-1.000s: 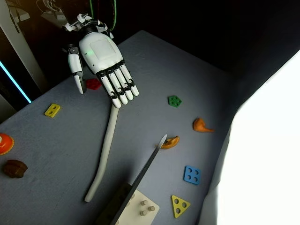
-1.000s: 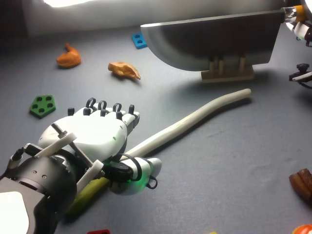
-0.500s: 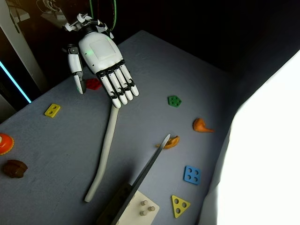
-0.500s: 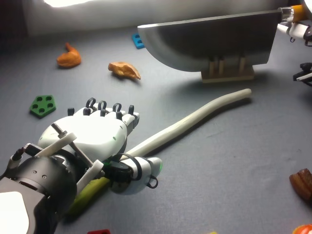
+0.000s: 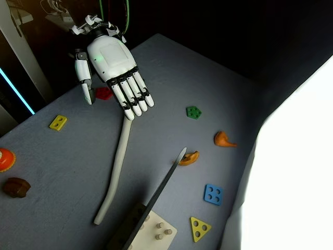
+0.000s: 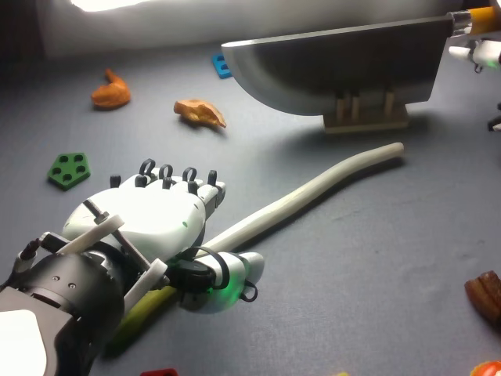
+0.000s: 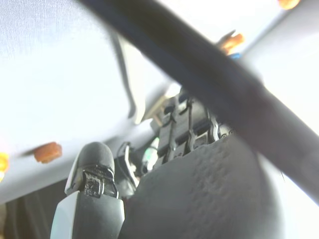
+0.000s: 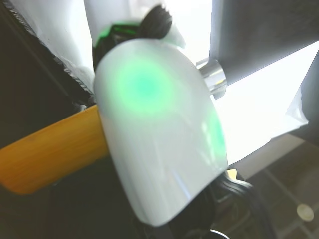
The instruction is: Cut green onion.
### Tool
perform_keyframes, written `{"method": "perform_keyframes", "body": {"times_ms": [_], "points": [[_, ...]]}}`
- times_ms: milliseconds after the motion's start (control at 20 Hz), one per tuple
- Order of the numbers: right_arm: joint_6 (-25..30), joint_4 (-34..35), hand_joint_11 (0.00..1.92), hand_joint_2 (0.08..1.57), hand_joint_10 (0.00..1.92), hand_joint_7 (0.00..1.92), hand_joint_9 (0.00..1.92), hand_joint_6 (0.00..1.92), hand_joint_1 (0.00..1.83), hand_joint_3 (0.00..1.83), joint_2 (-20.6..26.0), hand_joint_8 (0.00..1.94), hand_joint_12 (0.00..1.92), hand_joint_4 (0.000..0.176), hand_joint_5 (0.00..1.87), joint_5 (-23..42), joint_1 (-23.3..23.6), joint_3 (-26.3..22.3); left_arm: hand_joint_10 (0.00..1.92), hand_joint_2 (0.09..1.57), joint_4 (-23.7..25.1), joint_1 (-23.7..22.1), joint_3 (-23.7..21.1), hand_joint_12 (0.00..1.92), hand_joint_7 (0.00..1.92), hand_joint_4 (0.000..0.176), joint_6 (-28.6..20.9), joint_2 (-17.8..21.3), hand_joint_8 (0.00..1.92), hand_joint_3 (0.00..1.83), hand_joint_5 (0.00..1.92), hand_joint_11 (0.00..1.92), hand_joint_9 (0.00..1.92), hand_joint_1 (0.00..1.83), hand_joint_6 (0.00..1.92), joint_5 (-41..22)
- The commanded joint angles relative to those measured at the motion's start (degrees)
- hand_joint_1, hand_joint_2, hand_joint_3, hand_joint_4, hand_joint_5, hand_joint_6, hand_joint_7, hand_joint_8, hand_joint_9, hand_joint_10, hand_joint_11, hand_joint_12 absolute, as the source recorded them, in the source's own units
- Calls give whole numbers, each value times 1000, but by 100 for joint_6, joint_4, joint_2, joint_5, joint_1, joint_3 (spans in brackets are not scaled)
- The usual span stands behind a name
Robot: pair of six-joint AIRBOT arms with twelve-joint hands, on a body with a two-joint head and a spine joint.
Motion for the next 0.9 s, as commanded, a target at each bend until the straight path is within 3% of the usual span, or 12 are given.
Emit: {"method": "perform_keyframes", "body": {"times_ms": [0,350,850], "points": [[14,-43,0,937,0,0,0,0,879,0,133,0,0,34,0,608,-28,-58,0,1306,426,-55,-19,8,96,0,3,26,0,2,71,4,65,90,0,206],[0,-297,0,933,0,0,0,0,851,0,1029,0,0,38,0,518,-93,-1253,7,1303,414,-60,-15,0,121,0,3,27,6,0,96,1,65,105,4,208],[-358,-653,0,921,0,0,0,0,869,0,2639,0,0,34,0,267,515,-3374,1,1304,432,-125,-15,0,110,0,3,54,1,0,92,0,48,105,2,217]]}}
